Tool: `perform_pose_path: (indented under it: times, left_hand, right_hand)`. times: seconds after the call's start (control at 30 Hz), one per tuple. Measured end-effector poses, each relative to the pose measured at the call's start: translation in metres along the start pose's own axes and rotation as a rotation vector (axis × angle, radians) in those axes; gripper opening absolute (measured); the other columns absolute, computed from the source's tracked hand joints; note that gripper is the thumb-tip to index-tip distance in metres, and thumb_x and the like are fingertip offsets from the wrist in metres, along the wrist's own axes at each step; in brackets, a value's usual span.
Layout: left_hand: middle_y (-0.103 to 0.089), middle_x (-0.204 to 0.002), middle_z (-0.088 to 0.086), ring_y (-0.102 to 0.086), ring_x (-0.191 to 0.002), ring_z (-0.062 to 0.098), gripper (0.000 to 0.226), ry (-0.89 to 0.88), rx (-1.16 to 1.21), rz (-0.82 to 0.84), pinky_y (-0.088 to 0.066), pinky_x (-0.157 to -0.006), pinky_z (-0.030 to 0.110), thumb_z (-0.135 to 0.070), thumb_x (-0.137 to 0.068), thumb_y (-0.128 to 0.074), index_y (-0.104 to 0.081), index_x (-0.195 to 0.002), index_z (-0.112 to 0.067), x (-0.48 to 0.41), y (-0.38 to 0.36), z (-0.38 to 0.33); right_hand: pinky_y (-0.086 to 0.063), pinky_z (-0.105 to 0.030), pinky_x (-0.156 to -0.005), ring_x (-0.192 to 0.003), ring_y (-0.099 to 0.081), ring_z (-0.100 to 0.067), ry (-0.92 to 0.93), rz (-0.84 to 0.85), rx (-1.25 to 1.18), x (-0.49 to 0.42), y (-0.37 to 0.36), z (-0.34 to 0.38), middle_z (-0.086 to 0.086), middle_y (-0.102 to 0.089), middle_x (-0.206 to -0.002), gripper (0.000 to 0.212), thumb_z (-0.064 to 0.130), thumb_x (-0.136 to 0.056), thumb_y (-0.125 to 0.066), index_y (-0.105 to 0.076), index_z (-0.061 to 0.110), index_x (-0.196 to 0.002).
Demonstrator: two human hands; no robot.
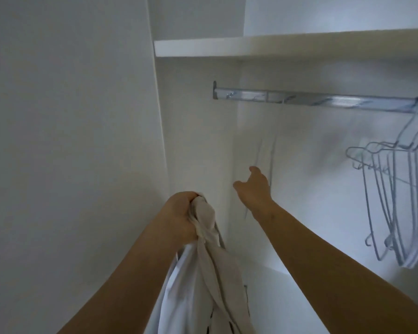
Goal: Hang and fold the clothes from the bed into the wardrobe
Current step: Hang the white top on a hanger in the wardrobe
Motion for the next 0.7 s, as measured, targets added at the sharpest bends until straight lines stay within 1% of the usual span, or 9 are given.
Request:
perform_pose_path:
  times: [0.07,0.1,0.17,0.2,0.3,0.43,0.5,0.6,0.7]
  left_hand:
    - [-0.042,-0.056,0.008,-0.043,-0.052,0.018,0.030,0.074,-0.020,0.057,-0.037,-0.056,0.028,-0.008,-0.091,-0.040,-0.042,-0.061,-0.008,-0.008,-0.002,0.002]
    - [-0.042,-0.055,0.008,-0.042,-0.053,0.018,0.029,0.101,-0.003,0.047,-0.038,-0.057,0.029,-0.008,-0.090,-0.041,-0.043,-0.062,-0.007,-0.015,-0.001,0.003]
    - [-0.042,-0.058,0.007,-0.041,-0.056,0.018,0.028,0.144,0.019,0.041,-0.040,-0.056,0.027,-0.009,-0.090,-0.042,-0.044,-0.062,-0.007,-0.020,-0.001,0.002]
    - [-0.042,-0.059,0.007,-0.041,-0.056,0.017,0.028,0.151,0.046,0.023,-0.040,-0.056,0.027,-0.009,-0.090,-0.042,-0.044,-0.063,-0.007,-0.016,-0.003,0.000]
    - [-0.044,-0.053,0.008,-0.041,-0.056,0.018,0.028,0.144,0.064,0.005,-0.038,-0.058,0.029,-0.009,-0.090,-0.042,-0.044,-0.062,-0.007,-0.022,-0.004,-0.003]
    - [-0.041,-0.063,0.006,-0.040,-0.058,0.016,0.026,0.142,0.094,-0.001,-0.036,-0.060,0.026,-0.007,-0.090,-0.043,-0.043,-0.063,-0.010,-0.026,-0.006,-0.003]
    - [-0.035,-0.065,0.003,-0.037,-0.058,0.014,0.027,0.144,0.077,0.008,-0.034,-0.059,0.024,-0.007,-0.089,-0.042,-0.040,-0.063,-0.013,-0.027,-0.011,-0.002]
    - [-0.039,-0.057,0.005,-0.038,-0.056,0.017,0.030,0.129,-0.006,0.011,-0.035,-0.057,0.026,-0.007,-0.091,-0.040,-0.040,-0.061,-0.011,-0.028,-0.024,0.000]
    - [-0.042,-0.052,0.008,-0.039,-0.056,0.018,0.033,0.070,-0.130,0.036,-0.035,-0.057,0.028,-0.006,-0.092,-0.039,-0.042,-0.059,-0.007,-0.029,-0.042,0.004]
  right_hand:
    - [-0.044,-0.044,-0.096,-0.118,-0.047,-0.032,-0.047,-0.019,-0.035,-0.021,-0.003,-0.008,-0.014,-0.036,-0.143,0.072,0.017,-0.087,-0.053,-0.014,0.018,-0.148]
    - [-0.050,-0.040,-0.083,-0.107,-0.054,-0.031,-0.074,-0.010,-0.113,-0.029,-0.004,-0.010,-0.016,-0.040,-0.139,0.071,0.013,-0.087,-0.052,-0.014,0.019,-0.147]
    - [-0.047,-0.027,-0.054,-0.076,-0.058,-0.024,-0.149,0.027,-0.345,-0.040,-0.007,-0.014,-0.018,-0.052,-0.122,0.059,0.004,-0.089,-0.046,-0.024,0.020,-0.142]
    - [-0.042,-0.022,-0.046,-0.063,-0.053,-0.019,-0.188,0.021,-0.458,-0.045,-0.008,-0.016,-0.015,-0.057,-0.107,0.048,0.004,-0.091,-0.044,-0.033,0.021,-0.134]
    - [-0.034,-0.023,-0.049,-0.056,-0.040,-0.013,-0.215,-0.128,-0.545,-0.061,-0.003,-0.020,-0.004,-0.047,-0.075,0.014,0.013,-0.097,-0.038,-0.049,0.015,-0.105]
    - [-0.040,-0.032,-0.068,-0.072,-0.047,-0.023,-0.187,-0.242,-0.486,-0.064,0.015,-0.033,-0.008,-0.050,-0.075,0.018,0.021,-0.098,-0.040,-0.057,0.014,-0.098]
    - [-0.039,-0.030,-0.062,-0.061,-0.045,-0.022,-0.195,-0.249,-0.505,-0.060,0.026,-0.040,-0.005,-0.047,-0.064,0.020,0.022,-0.098,-0.041,-0.058,0.013,-0.092]
    - [-0.031,-0.020,-0.041,-0.038,-0.036,-0.011,-0.242,-0.266,-0.642,-0.054,0.044,-0.049,-0.001,-0.038,-0.053,0.026,0.020,-0.097,-0.044,-0.060,0.016,-0.077]
    - [-0.029,-0.024,-0.044,-0.043,-0.033,-0.014,-0.264,-0.358,-0.631,-0.049,0.068,-0.062,-0.002,-0.041,-0.053,0.033,0.019,-0.097,-0.046,-0.055,0.021,-0.066]
Point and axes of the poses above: each hand's wrist, its own x-axis away from the middle knuckle, its own y-axis out of the back of the hand, z = x × y, the point moved 2 cm from there along -x, towards the middle knuckle
